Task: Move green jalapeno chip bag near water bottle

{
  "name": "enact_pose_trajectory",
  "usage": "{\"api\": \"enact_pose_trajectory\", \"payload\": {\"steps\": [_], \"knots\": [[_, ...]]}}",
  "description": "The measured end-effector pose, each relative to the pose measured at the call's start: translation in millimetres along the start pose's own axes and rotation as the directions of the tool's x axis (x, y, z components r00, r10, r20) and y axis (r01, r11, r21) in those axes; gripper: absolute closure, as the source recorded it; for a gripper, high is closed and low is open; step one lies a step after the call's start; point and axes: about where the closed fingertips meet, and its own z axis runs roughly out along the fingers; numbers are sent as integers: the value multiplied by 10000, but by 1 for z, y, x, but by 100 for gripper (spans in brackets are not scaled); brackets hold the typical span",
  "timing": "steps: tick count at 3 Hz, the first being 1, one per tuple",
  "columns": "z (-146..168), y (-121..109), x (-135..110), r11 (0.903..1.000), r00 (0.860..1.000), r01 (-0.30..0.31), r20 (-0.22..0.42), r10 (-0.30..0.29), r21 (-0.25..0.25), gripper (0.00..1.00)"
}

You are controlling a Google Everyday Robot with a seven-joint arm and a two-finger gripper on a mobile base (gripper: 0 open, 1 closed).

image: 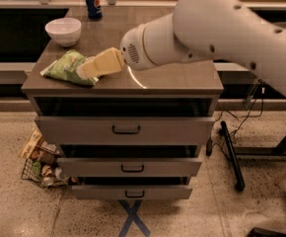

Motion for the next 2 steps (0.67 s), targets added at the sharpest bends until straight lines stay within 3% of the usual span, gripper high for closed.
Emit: {"api": "enact_pose_trajectory", "payload": {"steps": [2], "knots": [[49, -19, 14, 9940, 9892, 1036, 1008, -1066, 349, 0]]}}
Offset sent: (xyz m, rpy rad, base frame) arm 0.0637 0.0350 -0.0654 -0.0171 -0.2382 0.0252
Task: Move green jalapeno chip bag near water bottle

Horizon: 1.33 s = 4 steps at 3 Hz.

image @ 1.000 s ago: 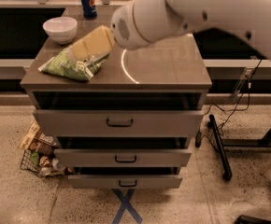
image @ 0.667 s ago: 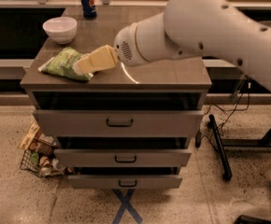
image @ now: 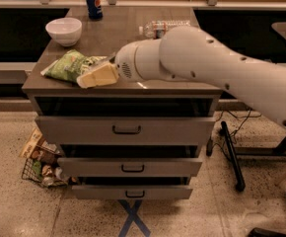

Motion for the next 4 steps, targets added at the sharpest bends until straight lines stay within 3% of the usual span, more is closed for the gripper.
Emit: {"api": "enact_pose_trajectory", "payload": {"steps": [2, 3, 4], "knots": [[53, -9, 20, 9968, 9976, 660, -252, -649, 444, 0], [76, -12, 23, 9964, 9971, 733, -251, -723, 420, 15], [94, -11, 24, 9974, 9972, 687, -298, -680, 204, 38]]}}
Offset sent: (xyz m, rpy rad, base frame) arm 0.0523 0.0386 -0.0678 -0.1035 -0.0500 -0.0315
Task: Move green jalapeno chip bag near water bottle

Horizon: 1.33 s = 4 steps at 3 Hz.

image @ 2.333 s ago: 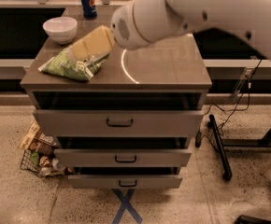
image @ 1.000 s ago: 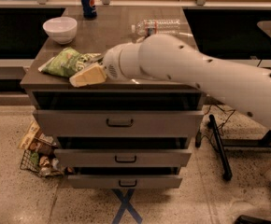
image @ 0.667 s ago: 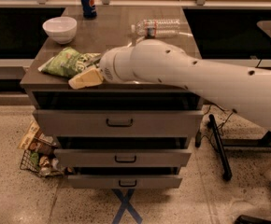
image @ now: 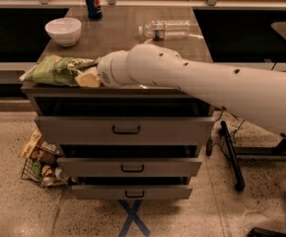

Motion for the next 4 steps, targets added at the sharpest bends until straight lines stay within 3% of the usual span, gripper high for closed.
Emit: {"api": "enact_pose_trajectory", "payload": {"steps": [1, 2, 3, 4], "knots": [[9, 4, 3, 9997, 9996, -149, -247, 143, -215, 60], [12, 3, 2, 9992, 9983, -180, -564, 160, -344, 93], [10, 0, 1, 9994, 9973, -136, -729, 113, -306, 100], [5, -4, -2, 9975, 9971, -217, -746, 167, -670, 82]]}}
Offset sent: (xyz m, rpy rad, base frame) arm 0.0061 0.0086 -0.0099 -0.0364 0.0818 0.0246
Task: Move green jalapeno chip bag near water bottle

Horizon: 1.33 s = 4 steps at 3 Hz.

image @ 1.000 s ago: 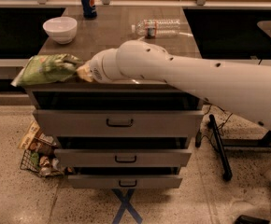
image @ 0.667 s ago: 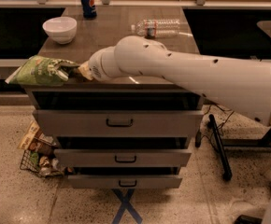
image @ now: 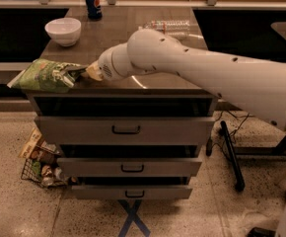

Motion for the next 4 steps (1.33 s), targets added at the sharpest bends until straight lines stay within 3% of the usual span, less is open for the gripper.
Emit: {"api": "enact_pose_trajectory", "payload": {"steps": [1, 3, 4], "knots": [[-5, -6, -9, 9984, 9997, 219, 155, -211, -524, 59], [-12, -22, -29, 9840, 9943, 945, 642, -857, -1510, 12], [-13, -29, -29, 9794, 9927, 1083, 705, -975, -1703, 0]]}}
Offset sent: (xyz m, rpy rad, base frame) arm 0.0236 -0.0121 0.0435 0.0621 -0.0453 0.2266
